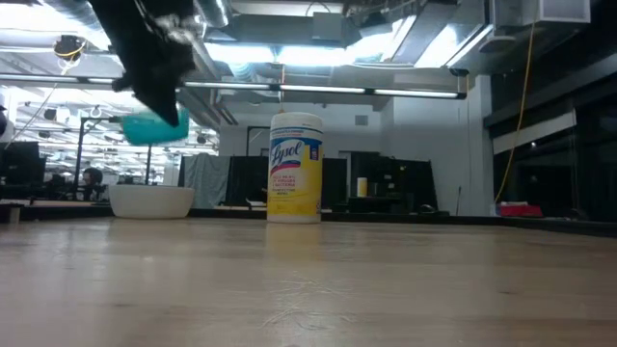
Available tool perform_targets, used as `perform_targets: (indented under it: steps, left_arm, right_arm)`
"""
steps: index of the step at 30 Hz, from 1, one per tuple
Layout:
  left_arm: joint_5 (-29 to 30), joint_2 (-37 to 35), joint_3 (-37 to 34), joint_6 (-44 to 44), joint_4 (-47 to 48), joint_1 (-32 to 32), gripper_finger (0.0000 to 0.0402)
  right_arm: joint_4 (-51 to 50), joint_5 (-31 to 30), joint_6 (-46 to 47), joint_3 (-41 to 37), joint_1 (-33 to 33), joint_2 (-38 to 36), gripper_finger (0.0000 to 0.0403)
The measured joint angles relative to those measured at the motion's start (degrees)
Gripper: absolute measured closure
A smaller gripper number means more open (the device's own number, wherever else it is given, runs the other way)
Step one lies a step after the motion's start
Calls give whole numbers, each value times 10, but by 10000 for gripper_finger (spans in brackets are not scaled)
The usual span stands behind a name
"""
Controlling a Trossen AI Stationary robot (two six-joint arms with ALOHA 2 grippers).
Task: Nest bowls inside each other
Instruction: Stack the light blue bowl on the dark blue bowl
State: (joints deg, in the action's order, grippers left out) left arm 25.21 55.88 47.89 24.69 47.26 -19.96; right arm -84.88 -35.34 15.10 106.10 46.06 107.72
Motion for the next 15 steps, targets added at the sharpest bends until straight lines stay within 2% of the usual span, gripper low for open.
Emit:
perform_targets:
  steps: [5, 8, 11, 15]
  left_arm:
    - [-81, 57, 0, -50, -17, -144, 400]
    - [-102, 91, 0, -69, -13, -208, 400]
    - [-116, 121, 0, -84, -22, -248, 400]
    - [-132, 151, 0, -95, -62, -269, 400]
  right_arm:
    - [-2, -17, 53, 0, 36, 0, 261]
    - [-16, -18, 95, 0, 63, 0, 259]
    - [-30, -37, 137, 0, 88, 0, 261]
    - [-48, -62, 183, 0, 118, 0, 267]
